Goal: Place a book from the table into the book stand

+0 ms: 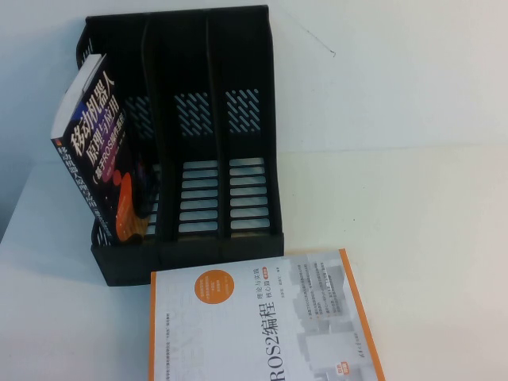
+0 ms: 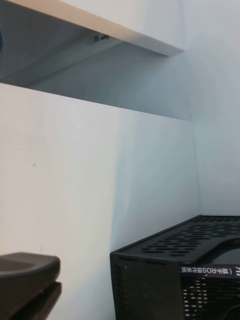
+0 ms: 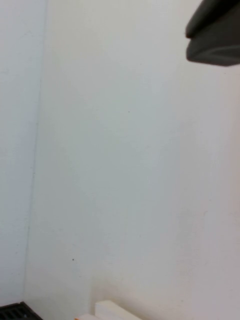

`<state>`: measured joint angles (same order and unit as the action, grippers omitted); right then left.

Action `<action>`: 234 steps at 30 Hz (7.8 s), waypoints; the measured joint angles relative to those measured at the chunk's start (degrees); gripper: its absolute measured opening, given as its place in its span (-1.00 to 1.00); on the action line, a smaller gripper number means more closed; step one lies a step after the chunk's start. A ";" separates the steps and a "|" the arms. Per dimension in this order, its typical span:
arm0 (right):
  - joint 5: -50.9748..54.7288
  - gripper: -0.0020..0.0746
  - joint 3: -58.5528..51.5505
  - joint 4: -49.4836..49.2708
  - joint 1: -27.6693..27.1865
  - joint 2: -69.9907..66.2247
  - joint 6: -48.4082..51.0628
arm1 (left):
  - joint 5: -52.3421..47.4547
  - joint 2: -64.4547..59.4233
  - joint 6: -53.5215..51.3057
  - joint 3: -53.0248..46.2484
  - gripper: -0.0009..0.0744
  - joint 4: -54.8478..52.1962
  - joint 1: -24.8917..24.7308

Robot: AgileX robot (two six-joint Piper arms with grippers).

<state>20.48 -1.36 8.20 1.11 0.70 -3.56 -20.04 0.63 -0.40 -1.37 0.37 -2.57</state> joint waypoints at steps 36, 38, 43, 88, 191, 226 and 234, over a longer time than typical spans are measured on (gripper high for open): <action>0.00 -0.93 -0.11 4.66 0.00 0.00 0.00 | 0.00 0.00 -0.81 0.00 -0.98 0.00 0.00; -0.10 -0.93 -0.11 4.75 0.00 0.00 0.00 | 0.00 0.00 -0.81 0.00 -0.98 0.00 0.00; -0.44 -0.93 -0.11 4.75 0.00 0.00 0.00 | 0.12 0.00 -0.93 0.00 -0.98 0.00 0.00; -62.52 -0.93 8.58 0.18 0.00 0.00 -6.34 | 38.00 0.00 3.05 8.08 -0.98 -6.42 0.00; 10.41 -0.93 46.12 -49.43 30.22 -54.56 21.64 | -33.77 -92.51 -59.38 25.95 0.39 82.47 23.83; 15.39 -0.93 46.12 -48.11 30.22 -54.54 20.80 | -39.14 -106.96 -67.73 31.72 -0.64 86.33 14.20; 15.39 -0.93 46.12 -48.11 30.22 -54.54 20.72 | -41.90 -93.94 -65.44 31.40 -0.70 83.25 14.13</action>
<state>35.87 44.76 -39.91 31.33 -53.83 17.16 -61.94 -93.32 -65.85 30.03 83.62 11.56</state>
